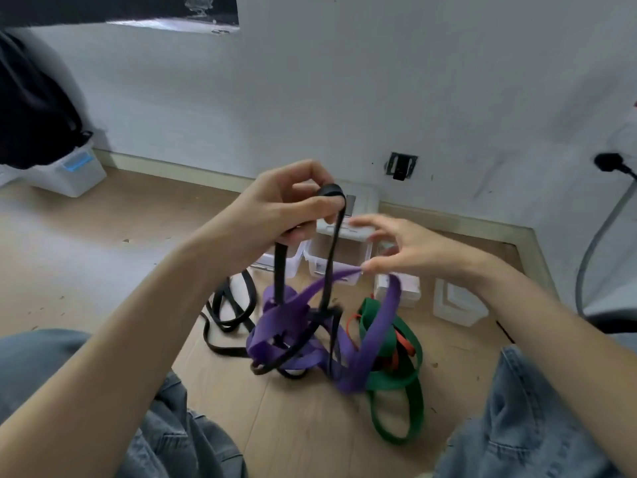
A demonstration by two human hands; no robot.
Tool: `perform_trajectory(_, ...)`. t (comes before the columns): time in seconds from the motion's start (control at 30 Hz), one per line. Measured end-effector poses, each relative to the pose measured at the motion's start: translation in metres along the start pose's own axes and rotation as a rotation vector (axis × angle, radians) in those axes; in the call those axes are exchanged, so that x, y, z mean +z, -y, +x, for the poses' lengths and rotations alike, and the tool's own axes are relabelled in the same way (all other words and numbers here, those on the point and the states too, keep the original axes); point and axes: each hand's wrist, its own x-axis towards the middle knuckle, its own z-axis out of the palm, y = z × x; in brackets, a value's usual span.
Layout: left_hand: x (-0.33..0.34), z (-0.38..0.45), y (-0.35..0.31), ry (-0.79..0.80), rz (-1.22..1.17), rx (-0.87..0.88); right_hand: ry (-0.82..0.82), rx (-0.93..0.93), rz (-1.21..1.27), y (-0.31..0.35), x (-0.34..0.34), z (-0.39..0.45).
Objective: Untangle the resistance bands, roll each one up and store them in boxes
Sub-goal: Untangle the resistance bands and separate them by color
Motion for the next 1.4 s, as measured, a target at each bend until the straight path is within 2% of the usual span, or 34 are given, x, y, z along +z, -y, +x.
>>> perform_trajectory(0.07,0.005,0.003,-0.001,0.011,-0.121,0.017,0.262,-0.099,0.274,0.008,0.011,-0.002)
perform_trajectory(0.13,0.000,0.007,-0.005,-0.033,-0.260,0.033,0.302,-0.154,0.318,0.014,0.026,-0.002)
perform_trajectory(0.17,-0.003,0.008,-0.007,-0.065,-0.284,0.043,0.256,-0.157,0.312,0.015,0.030,0.001)
perform_trajectory(0.23,-0.011,0.009,-0.005,-0.135,-0.219,0.032,0.063,-0.103,0.411,0.016,0.025,0.003)
perform_trajectory(0.3,-0.016,0.008,0.004,-0.216,0.049,-0.053,-0.140,-0.122,0.756,0.016,0.001,0.003)
perform_trajectory(0.37,-0.015,0.006,0.018,-0.187,0.362,-0.189,-0.184,-0.262,1.084,0.018,-0.025,-0.001)
perform_trajectory(0.4,-0.010,0.005,0.025,-0.111,0.432,-0.261,-0.173,-0.306,1.110,0.019,-0.029,-0.004)
perform_trajectory(0.43,-0.004,0.004,0.031,-0.024,0.452,-0.317,-0.158,-0.306,1.053,0.019,-0.028,-0.005)
perform_trajectory(0.5,0.009,0.006,0.035,0.106,0.408,-0.356,-0.125,-0.217,0.762,0.016,-0.015,-0.003)
perform_trajectory(0.57,0.013,0.008,0.034,0.133,0.355,-0.333,-0.089,-0.136,0.453,0.016,0.002,-0.002)
perform_trajectory(0.6,0.011,0.009,0.033,0.102,0.334,-0.315,-0.057,-0.111,0.374,0.017,0.007,-0.003)
perform_trajectory(0.67,0.004,0.010,0.030,0.016,0.269,-0.271,-0.018,-0.107,0.367,0.019,0.010,-0.005)
perform_trajectory(0.77,-0.002,0.010,0.027,-0.054,-0.002,-0.215,-0.028,-0.139,0.434,0.022,0.011,-0.006)
perform_trajectory(0.83,-0.003,0.012,0.028,-0.085,-0.205,-0.234,-0.027,-0.135,0.487,0.024,0.017,-0.004)
perform_trajectory(0.93,0.002,0.016,0.029,-0.131,-0.498,-0.292,0.100,-0.103,0.610,0.023,0.036,-0.002)
perform_trajectory(1.0,0.004,0.017,0.032,-0.159,-0.593,-0.273,0.103,-0.139,0.634,0.023,0.041,-0.002)
perform_trajectory(1.07,0.002,0.016,0.042,-0.168,-0.398,-0.207,0.009,-0.196,0.695,0.026,0.031,-0.002)
perform_trajectory(1.13,0.000,0.011,0.058,-0.065,-0.112,-0.179,-0.062,-0.233,0.835,0.029,0.017,-0.001)
perform_trajectory(1.23,0.020,-0.002,0.089,0.367,0.111,-0.378,-0.172,-0.270,1.080,0.031,0.006,-0.002)
perform_trajectory(1.27,0.028,-0.006,0.101,0.483,0.257,-0.424,-0.237,-0.270,1.124,0.030,0.004,-0.002)
perform_trajectory(1.3,0.034,-0.008,0.110,0.516,0.405,-0.433,-0.315,-0.255,1.177,0.028,0.002,-0.001)
perform_trajectory(1.33,0.036,-0.008,0.114,0.470,0.534,-0.421,-0.402,-0.221,1.238,0.023,-0.002,-0.001)
perform_trajectory(1.4,0.026,-0.004,0.104,0.278,0.626,-0.415,-0.546,-0.106,1.304,0.012,-0.015,-0.002)
